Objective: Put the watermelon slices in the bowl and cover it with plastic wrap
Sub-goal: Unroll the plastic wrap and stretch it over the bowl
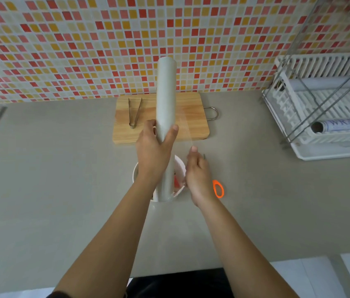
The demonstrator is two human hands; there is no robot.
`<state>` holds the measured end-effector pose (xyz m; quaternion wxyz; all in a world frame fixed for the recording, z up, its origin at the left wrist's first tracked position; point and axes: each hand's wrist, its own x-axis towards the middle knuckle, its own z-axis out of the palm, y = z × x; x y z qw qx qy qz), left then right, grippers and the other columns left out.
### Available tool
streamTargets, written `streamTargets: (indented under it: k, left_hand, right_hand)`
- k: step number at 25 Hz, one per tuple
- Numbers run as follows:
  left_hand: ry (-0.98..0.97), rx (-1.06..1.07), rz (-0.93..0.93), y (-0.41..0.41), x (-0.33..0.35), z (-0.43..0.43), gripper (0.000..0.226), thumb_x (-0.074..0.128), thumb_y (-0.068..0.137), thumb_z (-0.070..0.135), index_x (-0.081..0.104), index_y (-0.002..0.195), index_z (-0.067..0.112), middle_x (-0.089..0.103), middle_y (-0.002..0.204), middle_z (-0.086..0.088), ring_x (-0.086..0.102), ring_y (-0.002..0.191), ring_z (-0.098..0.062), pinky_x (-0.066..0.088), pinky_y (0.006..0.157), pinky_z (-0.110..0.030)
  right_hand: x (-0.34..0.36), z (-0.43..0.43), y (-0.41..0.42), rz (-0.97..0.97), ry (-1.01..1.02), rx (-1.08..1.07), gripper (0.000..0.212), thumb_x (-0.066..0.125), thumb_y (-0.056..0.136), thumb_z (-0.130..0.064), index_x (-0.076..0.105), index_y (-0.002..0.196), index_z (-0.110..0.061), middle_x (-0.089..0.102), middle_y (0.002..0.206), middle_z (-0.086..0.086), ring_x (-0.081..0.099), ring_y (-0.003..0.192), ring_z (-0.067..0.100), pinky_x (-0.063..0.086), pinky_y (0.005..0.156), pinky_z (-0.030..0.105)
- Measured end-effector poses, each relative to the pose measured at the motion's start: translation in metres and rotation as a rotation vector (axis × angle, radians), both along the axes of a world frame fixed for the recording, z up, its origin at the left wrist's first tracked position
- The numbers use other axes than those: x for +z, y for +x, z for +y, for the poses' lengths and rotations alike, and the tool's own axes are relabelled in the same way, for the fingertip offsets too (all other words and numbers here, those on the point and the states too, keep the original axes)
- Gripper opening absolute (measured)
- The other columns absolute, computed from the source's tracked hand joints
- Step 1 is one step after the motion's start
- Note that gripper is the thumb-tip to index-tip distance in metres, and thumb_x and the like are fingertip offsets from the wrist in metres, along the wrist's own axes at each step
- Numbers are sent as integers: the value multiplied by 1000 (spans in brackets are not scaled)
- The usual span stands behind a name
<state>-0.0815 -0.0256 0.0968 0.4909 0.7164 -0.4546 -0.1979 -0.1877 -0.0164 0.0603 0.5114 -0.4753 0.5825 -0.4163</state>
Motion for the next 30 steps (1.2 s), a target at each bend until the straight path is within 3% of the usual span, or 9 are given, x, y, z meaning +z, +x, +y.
streamTargets:
  k: [4,7,9,12,15,18,23,28,30]
  left_hand:
    - [117,-62,60,0,1,1,37,63,85,49,55,105,19,56,80,19,58,73,-1,44,60,-16]
    - [196,-106,80,-13,-3,8,42,61,85,53,55,108,18,58,82,15,63,83,-17,51,72,-32]
    - [237,-105,53,-19,-7,14,42,60,84,55,54,107,20,59,83,13,64,85,-19,51,74,-36]
    - [260,-76,40,-18,-11,20,40,59,84,54,54,105,20,60,85,9,64,84,-20,51,74,-37]
    - [273,-34,111,-13,-14,23,33,58,87,51,53,101,21,59,84,13,64,88,-20,51,79,-36]
    - [335,-28,160,-11,-18,25,35,50,90,50,60,97,18,68,87,2,65,88,-22,51,79,-39]
    - [412,2,55,-20,-23,29,38,35,94,49,55,98,17,66,88,-4,60,78,-22,39,67,-35]
    - [416,-34,100,-10,-22,32,63,67,75,61,38,106,14,62,88,1,63,77,-17,48,64,-32]
    - [428,-13,39,-4,-23,35,51,68,76,56,44,97,16,56,81,8,59,72,-10,44,56,-25]
  right_hand:
    - [-17,-10,-25,91,6,32,50,26,94,-53,50,64,-21,47,57,-7,45,53,10,36,61,29]
    - [-18,-20,-30,-284,419,149,87,5,76,-80,65,87,-18,63,62,-5,57,57,11,43,63,30]
    - [-18,-29,-26,-401,525,146,96,4,69,-86,65,97,-17,63,67,-1,58,65,16,45,65,30]
    - [-15,-34,-20,-445,529,95,71,23,83,-74,62,98,-15,44,47,-7,45,42,9,38,44,20]
    - [-14,-32,-21,-195,433,160,45,35,92,-56,64,93,-21,49,35,-12,45,31,4,34,35,14]
    - [-19,-31,-23,-21,354,157,45,40,88,-60,71,78,-29,57,47,-16,55,47,3,41,46,19]
    - [-35,-27,-23,-75,288,-13,33,51,87,-50,69,68,-29,61,63,-14,44,39,-1,33,48,21]
    - [-53,-18,-21,-51,267,-98,30,50,89,-47,68,73,-30,63,75,-11,41,52,2,33,52,21]
    - [-59,-17,-19,-55,282,-124,29,50,89,-47,69,77,-28,64,78,-13,50,62,4,41,60,24]
